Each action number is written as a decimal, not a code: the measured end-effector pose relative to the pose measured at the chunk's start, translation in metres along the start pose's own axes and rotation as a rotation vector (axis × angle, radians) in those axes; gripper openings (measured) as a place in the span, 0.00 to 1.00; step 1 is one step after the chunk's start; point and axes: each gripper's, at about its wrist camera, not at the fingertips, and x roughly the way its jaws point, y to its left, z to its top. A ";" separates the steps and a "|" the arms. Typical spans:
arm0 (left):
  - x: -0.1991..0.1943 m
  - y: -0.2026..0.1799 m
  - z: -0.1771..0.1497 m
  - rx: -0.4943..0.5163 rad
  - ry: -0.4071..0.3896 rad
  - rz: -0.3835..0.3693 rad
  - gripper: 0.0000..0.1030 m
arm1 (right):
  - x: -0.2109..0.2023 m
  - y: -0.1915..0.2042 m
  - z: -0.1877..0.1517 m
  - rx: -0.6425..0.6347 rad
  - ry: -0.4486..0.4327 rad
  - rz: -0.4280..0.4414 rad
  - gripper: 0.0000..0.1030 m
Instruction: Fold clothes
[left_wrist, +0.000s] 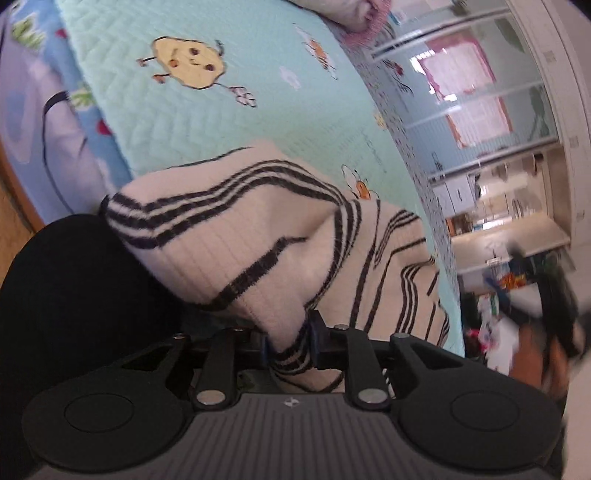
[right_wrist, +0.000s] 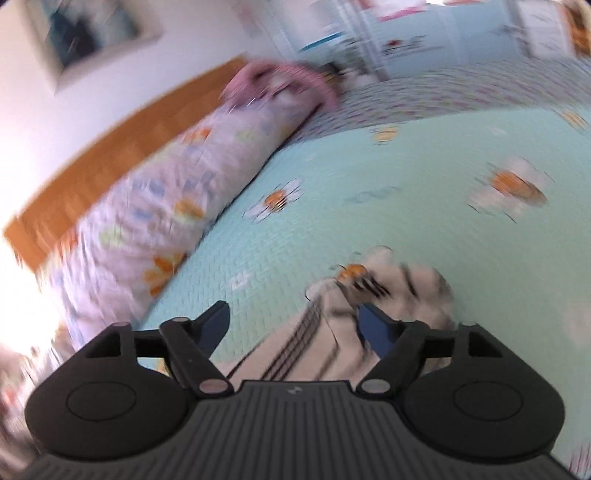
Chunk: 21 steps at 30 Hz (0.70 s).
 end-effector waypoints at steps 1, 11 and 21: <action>0.005 -0.004 0.002 0.007 0.002 -0.006 0.21 | 0.020 0.002 0.009 -0.054 0.034 -0.009 0.79; 0.020 -0.005 0.006 0.057 0.049 -0.023 0.30 | 0.217 0.030 0.021 -0.490 0.542 -0.014 0.79; 0.034 -0.003 0.010 0.063 0.072 -0.052 0.41 | 0.254 0.037 -0.050 -0.830 0.799 -0.047 0.79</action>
